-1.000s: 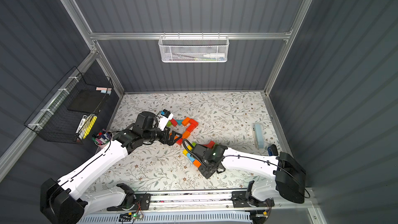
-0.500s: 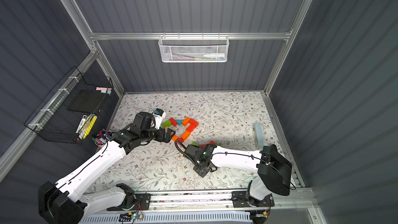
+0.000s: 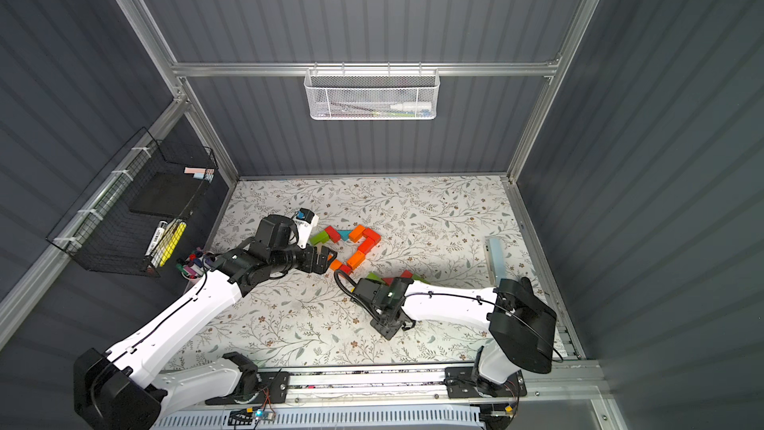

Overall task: Assemble a heart with building blocks
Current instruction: Assemble the building block at the center of the board.

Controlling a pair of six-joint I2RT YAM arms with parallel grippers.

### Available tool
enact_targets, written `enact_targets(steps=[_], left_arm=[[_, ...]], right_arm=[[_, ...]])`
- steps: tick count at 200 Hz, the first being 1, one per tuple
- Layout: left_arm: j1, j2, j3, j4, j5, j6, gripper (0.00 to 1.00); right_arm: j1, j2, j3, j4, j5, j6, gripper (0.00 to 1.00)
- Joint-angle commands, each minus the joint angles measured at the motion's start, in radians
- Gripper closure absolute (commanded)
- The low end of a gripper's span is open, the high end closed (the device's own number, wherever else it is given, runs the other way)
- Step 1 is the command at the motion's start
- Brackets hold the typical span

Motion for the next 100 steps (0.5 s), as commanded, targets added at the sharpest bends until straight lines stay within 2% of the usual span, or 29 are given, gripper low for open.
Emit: enact_targets(steps=[1, 100], left_arm=[[0.006, -0.022, 0.007, -0.004, 0.018, -0.007, 0.01], [0.006, -0.025, 0.005, 0.001, 0.029, -0.009, 0.01]], right_arm=[[0.005, 0.000, -0.010, -0.009, 0.017, -0.017, 0.68], [0.005, 0.005, -0.013, -0.004, 0.019, -0.017, 0.63]])
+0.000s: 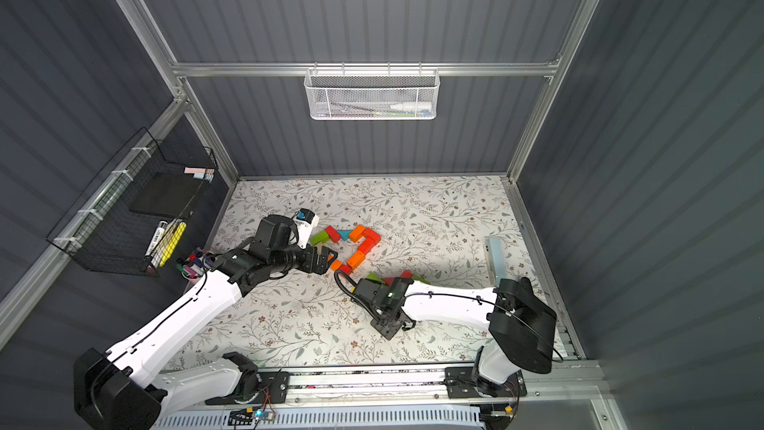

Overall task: Assemble a heart with building blocks
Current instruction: Assemble the building block at the center of the board.

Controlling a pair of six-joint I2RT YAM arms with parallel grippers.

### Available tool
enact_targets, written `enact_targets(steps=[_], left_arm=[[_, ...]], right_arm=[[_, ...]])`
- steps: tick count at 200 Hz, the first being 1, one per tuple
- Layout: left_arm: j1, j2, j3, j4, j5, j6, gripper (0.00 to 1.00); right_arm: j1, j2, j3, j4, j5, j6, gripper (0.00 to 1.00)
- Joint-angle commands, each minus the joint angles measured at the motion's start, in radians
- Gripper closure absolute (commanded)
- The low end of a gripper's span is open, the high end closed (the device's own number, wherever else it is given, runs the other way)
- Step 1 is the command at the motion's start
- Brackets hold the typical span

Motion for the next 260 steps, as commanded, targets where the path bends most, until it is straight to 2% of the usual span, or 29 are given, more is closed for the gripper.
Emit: enact_targets(steps=[1, 146, 181, 223, 260], left_arm=[[0.006, -0.025, 0.005, 0.001, 0.016, -0.009, 0.01], [0.007, -0.025, 0.004, 0.002, 0.022, -0.008, 0.01], [0.006, -0.027, 0.005, 0.003, 0.022, -0.009, 0.01], [0.006, -0.029, 0.004, 0.004, 0.021, -0.009, 0.01], [0.006, -0.022, 0.007, 0.006, 0.028, -0.010, 0.01]], right_arm=[[0.004, 0.005, -0.009, -0.008, 0.015, -0.016, 0.63], [0.008, -0.016, 0.000, -0.004, 0.029, -0.005, 0.61], [0.008, -0.107, -0.035, 0.024, -0.063, 0.106, 0.67], [0.024, -0.202, -0.124, 0.048, -0.121, 0.329, 0.75], [0.059, -0.242, -0.177, 0.085, -0.180, 0.400, 0.82]])
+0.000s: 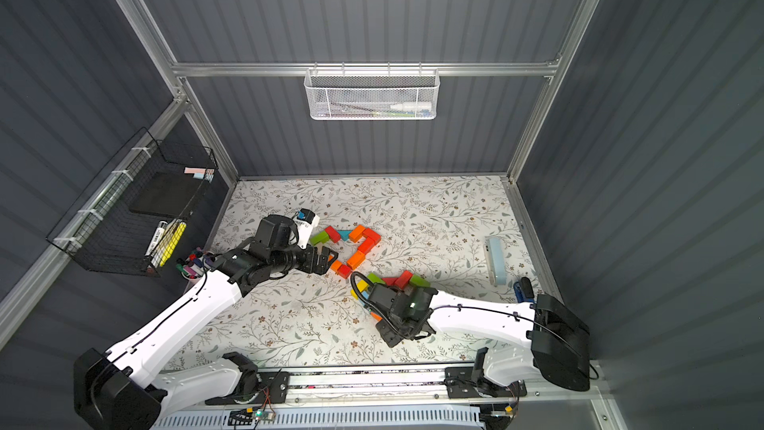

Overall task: Assemble a heart with building blocks
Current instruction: Assemble the building block at the center of the board.

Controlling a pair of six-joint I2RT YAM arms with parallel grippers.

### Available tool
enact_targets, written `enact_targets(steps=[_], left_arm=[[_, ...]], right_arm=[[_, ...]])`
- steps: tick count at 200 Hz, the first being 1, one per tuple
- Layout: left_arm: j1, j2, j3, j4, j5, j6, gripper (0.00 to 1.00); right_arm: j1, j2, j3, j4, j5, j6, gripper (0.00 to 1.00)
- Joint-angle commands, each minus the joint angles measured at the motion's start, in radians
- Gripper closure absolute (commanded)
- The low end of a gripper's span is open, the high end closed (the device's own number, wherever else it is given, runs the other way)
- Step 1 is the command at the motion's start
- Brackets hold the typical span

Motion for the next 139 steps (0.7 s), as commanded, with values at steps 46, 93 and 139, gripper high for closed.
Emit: enact_targets(steps=[46, 93, 139], left_arm=[[0.008, -0.031, 0.002, 0.006, 0.015, -0.012, 0.01], [0.008, -0.030, 0.004, 0.004, 0.015, -0.012, 0.01], [0.008, -0.024, 0.006, 0.006, 0.014, -0.013, 0.01]], right_arm=[[0.023, 0.047, -0.028, 0.073, -0.003, 0.102, 0.87], [0.023, 0.133, 0.012, 0.061, 0.055, 0.087, 0.90], [0.023, 0.148, 0.024, 0.048, 0.117, 0.078, 0.89]])
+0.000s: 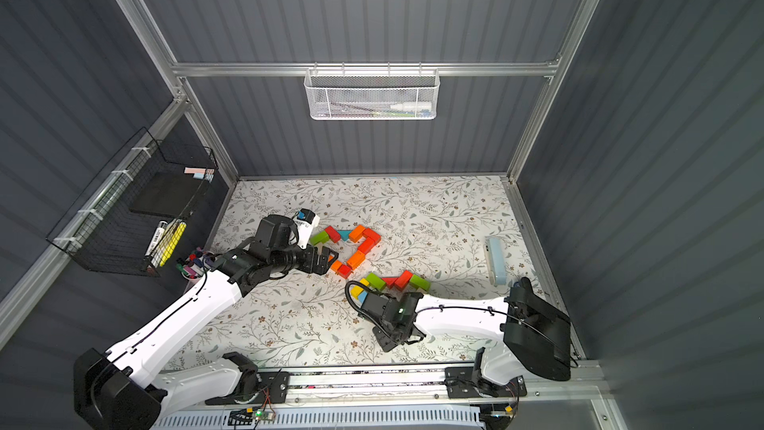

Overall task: Assemble a heart with building blocks
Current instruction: Assemble the building block at the center of the board, then reset both arms

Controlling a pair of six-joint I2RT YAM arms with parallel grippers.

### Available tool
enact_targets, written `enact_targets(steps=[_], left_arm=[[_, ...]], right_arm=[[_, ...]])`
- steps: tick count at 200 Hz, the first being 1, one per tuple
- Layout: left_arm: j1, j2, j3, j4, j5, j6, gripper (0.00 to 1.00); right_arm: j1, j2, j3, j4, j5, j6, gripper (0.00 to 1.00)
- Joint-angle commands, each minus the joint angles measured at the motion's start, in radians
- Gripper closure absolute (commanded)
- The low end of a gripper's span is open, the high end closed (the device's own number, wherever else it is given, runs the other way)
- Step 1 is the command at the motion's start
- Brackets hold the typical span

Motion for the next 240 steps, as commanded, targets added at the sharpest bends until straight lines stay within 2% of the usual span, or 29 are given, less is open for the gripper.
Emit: enact_targets(steps=[1, 63, 86, 114, 135, 161, 180, 207, 240], left_arm=[[0.007, -0.025, 0.005, 0.005, 0.008, -0.008, 0.01], [0.007, -0.028, 0.004, 0.008, 0.009, -0.008, 0.01], [0.007, -0.029, 0.010, 0.012, 0.005, -0.004, 0.01], [0.007, -0.037, 0.015, 0.035, -0.025, 0.010, 0.01], [0.007, -0.038, 0.029, 0.063, -0.091, 0.006, 0.01], [0.007, -0.030, 0.038, 0.126, -0.195, -0.020, 0.01], [0.007, -0.001, 0.065, 0.153, -0.331, -0.018, 0.01], [0.007, 0.035, 0.051, 0.250, -0.557, 0.053, 0.01], [0.024, 0.043, -0.095, 0.509, -0.692, 0.222, 0.01]], right_arm=[[0.004, 0.017, 0.026, -0.023, 0.059, 0.003, 0.89], [0.004, 0.000, 0.038, -0.018, 0.051, -0.035, 0.88], [-0.006, -0.064, 0.025, 0.038, 0.034, -0.102, 0.81], [-0.079, -0.133, 0.072, 0.036, 0.041, -0.208, 0.72], [-0.178, -0.181, 0.101, 0.062, 0.025, -0.281, 0.57], [-0.325, -0.231, 0.126, 0.127, 0.030, -0.359, 0.22], [-0.460, -0.277, 0.128, 0.200, 0.027, -0.398, 0.02], [-0.681, -0.307, 0.108, 0.299, 0.035, -0.421, 0.01], [-0.903, -0.327, 0.054, 0.386, 0.048, -0.474, 0.01]])
